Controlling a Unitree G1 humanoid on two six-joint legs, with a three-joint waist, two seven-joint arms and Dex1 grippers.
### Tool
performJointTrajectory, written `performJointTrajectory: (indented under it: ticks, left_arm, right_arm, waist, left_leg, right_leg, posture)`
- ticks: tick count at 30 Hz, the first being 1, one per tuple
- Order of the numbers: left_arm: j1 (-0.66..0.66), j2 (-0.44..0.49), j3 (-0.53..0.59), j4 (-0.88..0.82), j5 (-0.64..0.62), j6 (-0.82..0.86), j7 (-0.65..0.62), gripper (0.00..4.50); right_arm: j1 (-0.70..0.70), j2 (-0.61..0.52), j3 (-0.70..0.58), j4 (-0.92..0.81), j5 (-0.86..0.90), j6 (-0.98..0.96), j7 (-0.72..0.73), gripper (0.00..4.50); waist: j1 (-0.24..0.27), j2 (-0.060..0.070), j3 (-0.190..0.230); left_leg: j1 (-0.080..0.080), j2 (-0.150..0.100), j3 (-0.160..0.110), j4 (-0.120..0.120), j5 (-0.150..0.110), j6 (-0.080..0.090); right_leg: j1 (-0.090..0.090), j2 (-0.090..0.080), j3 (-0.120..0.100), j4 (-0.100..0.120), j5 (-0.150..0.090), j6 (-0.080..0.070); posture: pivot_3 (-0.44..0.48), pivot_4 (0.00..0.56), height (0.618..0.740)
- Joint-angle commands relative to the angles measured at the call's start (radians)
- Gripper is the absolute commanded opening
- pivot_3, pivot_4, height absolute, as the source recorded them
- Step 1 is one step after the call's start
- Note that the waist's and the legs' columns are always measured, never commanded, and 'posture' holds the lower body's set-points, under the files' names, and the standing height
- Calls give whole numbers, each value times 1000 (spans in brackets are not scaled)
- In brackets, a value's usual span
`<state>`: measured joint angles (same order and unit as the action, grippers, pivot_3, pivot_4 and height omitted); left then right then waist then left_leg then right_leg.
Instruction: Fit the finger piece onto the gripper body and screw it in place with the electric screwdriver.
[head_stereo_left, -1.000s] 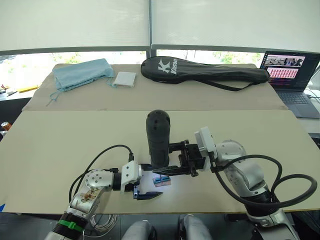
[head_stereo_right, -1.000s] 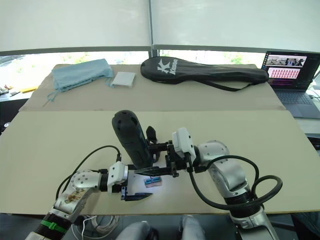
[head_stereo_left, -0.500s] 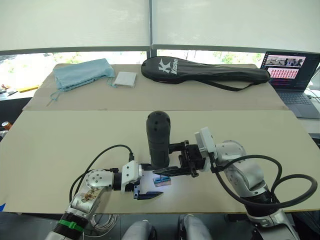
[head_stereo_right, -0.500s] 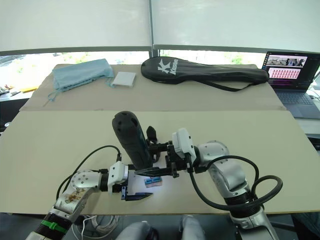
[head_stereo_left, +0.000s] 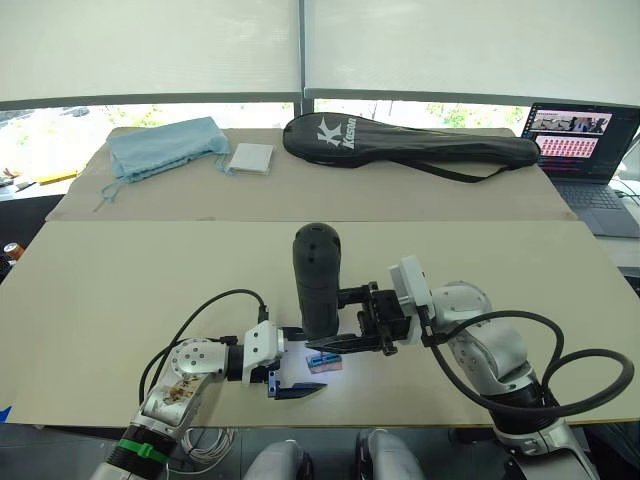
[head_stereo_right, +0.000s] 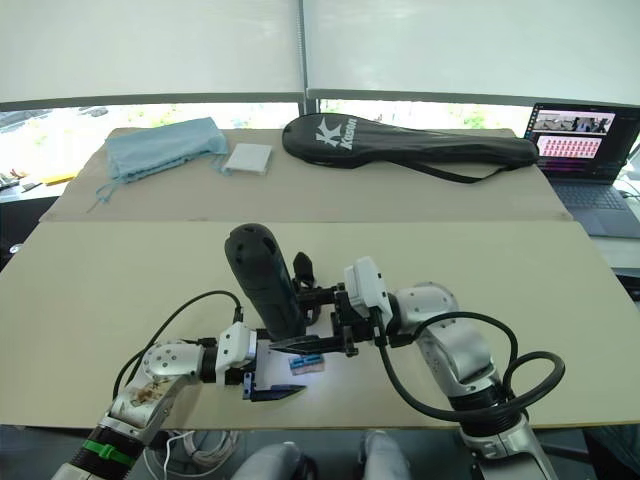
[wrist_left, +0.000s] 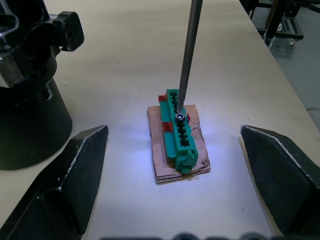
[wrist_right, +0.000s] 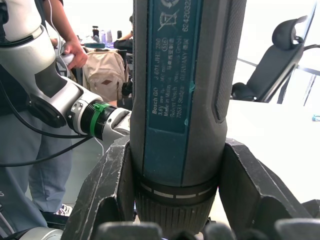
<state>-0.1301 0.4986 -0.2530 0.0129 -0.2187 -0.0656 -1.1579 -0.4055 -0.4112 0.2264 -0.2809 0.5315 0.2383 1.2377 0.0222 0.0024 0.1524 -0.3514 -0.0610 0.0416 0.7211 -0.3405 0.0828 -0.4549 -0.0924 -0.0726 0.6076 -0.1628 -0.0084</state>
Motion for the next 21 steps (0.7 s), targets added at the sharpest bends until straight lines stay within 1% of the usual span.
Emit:
performJointTrajectory:
  ticks: [1, 21]
  left_arm:
    - [19, -10, -49, 37, 30, 22, 3, 4449]
    - [22, -10, -52, 22, 30, 34, 8, 4449]
  right_arm:
    - [-1, 1, -8, -26, 13, -23, 4, 1916]
    - [-1, 1, -2, -22, 6, -25, 1, 1916]
  waist:
    - [0, 0, 0]
    - [1, 0, 0]
  left_leg:
    - [0, 0, 0, 0, 0, 0]
    - [0, 0, 0, 0, 0, 0]
  right_leg:
    - [0, 0, 0, 0, 0, 0]
    - [0, 0, 0, 0, 0, 0]
  posture:
    - [0, 150, 740]
    - [0, 150, 740]
